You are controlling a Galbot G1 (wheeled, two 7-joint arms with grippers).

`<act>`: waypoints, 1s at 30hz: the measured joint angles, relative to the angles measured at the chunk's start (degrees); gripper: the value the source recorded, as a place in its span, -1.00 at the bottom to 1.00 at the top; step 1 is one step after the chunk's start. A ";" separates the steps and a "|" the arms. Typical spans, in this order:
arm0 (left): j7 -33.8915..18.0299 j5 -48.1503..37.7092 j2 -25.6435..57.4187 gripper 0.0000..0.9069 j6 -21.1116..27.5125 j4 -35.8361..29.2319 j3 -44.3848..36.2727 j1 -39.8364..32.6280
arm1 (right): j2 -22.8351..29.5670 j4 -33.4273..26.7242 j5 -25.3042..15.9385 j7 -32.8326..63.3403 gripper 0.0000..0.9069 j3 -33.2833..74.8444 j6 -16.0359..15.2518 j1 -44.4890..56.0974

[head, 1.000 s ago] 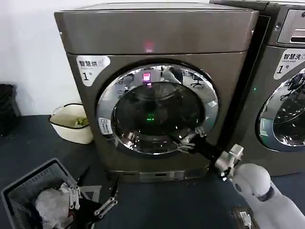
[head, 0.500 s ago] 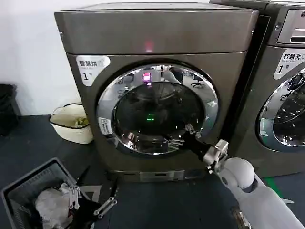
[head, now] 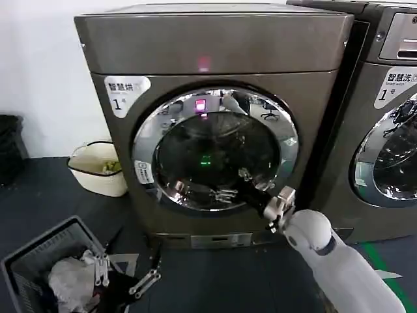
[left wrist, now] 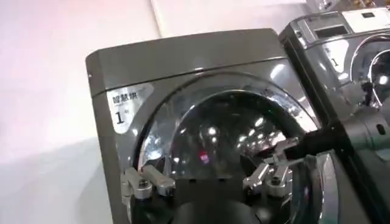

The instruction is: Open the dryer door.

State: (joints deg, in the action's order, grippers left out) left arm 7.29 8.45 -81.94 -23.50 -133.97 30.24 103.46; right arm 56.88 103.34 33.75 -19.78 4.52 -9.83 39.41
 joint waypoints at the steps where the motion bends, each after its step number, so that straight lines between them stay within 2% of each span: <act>1: 0.00 0.01 0.00 1.00 0.00 0.00 -0.01 0.02 | 0.17 -0.21 0.00 0.00 1.00 -0.38 -0.03 -0.36; 30: 0.01 0.47 -0.27 1.00 -0.17 -0.02 0.05 0.23 | 5.68 -5.12 -1.51 0.06 1.00 -8.17 -0.20 -7.07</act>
State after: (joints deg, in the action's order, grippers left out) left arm 7.31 8.91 -82.21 -23.67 -133.99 30.28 103.69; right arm 62.56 98.23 32.25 -19.72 -3.65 -10.02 32.34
